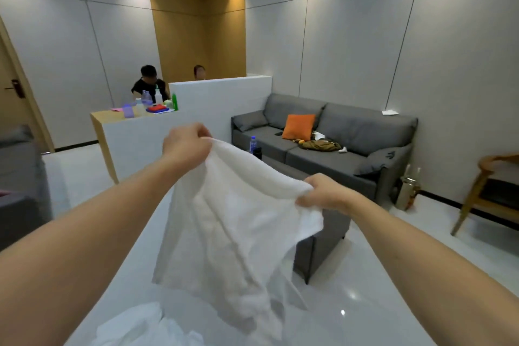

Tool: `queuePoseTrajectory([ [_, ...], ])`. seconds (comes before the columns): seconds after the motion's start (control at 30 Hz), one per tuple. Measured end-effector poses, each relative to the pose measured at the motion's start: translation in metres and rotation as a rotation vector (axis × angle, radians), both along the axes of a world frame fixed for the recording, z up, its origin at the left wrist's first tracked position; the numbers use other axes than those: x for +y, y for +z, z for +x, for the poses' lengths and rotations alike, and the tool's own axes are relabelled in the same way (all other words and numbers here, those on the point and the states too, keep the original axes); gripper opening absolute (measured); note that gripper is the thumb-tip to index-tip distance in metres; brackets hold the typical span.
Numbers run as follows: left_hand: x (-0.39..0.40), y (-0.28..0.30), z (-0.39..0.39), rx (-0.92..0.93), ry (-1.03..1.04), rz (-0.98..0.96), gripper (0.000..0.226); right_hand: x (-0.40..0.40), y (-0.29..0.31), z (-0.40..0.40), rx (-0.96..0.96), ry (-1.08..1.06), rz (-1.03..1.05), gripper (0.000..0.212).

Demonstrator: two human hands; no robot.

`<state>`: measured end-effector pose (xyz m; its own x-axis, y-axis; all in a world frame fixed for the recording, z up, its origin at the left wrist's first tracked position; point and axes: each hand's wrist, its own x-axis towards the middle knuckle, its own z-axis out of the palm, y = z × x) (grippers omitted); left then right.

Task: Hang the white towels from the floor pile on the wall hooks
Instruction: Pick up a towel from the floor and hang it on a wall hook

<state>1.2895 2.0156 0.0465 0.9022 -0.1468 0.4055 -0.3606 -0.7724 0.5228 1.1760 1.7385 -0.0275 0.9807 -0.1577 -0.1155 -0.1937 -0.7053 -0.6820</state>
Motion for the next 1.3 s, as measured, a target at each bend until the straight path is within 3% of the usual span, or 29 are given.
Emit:
queuePoseTrajectory([
  [0.13,-0.125,-0.032,-0.044,0.37,-0.535,0.124,0.069,-0.045,0.031,-0.018,-0.276,-0.047,0.298,0.006],
  [0.23,-0.204,-0.049,-0.066,0.417,-0.673,0.004,0.056,-0.073,0.042,-0.017,-0.344,-0.026,0.205,0.012],
  [0.33,-0.247,-0.054,-0.054,0.472,-0.578,-0.244,0.038,-0.118,0.035,-0.015,-0.426,-0.154,0.111,0.019],
  [0.47,-0.284,-0.053,-0.02,0.478,-0.556,-0.405,0.038,-0.185,0.01,-0.001,-0.219,-0.16,0.214,0.038],
  [0.53,-0.306,-0.052,0.001,0.479,-0.566,-0.456,0.038,-0.205,-0.001,0.016,-0.171,-0.181,0.296,0.026],
  [0.63,-0.338,-0.049,0.042,0.457,-0.596,-0.451,0.035,-0.231,-0.008,0.057,-0.277,-0.302,0.329,0.009],
  [0.77,-0.371,-0.044,0.12,0.426,-0.592,-0.375,0.027,-0.278,-0.004,0.125,-0.398,-0.359,0.403,0.026],
  [0.87,-0.389,-0.042,0.182,0.348,-0.487,-0.235,0.019,-0.312,0.01,0.176,-0.41,-0.329,0.336,0.025],
  [1.0,-0.403,-0.029,0.25,0.247,-0.378,-0.081,0.024,-0.345,0.032,0.254,-0.394,-0.214,0.248,0.034],
  [1.2,-0.398,-0.013,0.334,0.182,-0.197,0.118,0.017,-0.366,0.039,0.364,-0.256,0.025,0.123,0.065],
  [1.23,-0.397,-0.012,0.348,0.164,-0.164,0.122,0.017,-0.369,0.041,0.382,-0.206,0.075,0.105,0.066],
  [1.3,-0.396,-0.013,0.374,0.114,-0.081,0.133,0.015,-0.374,0.045,0.42,-0.122,0.182,0.019,0.047],
])
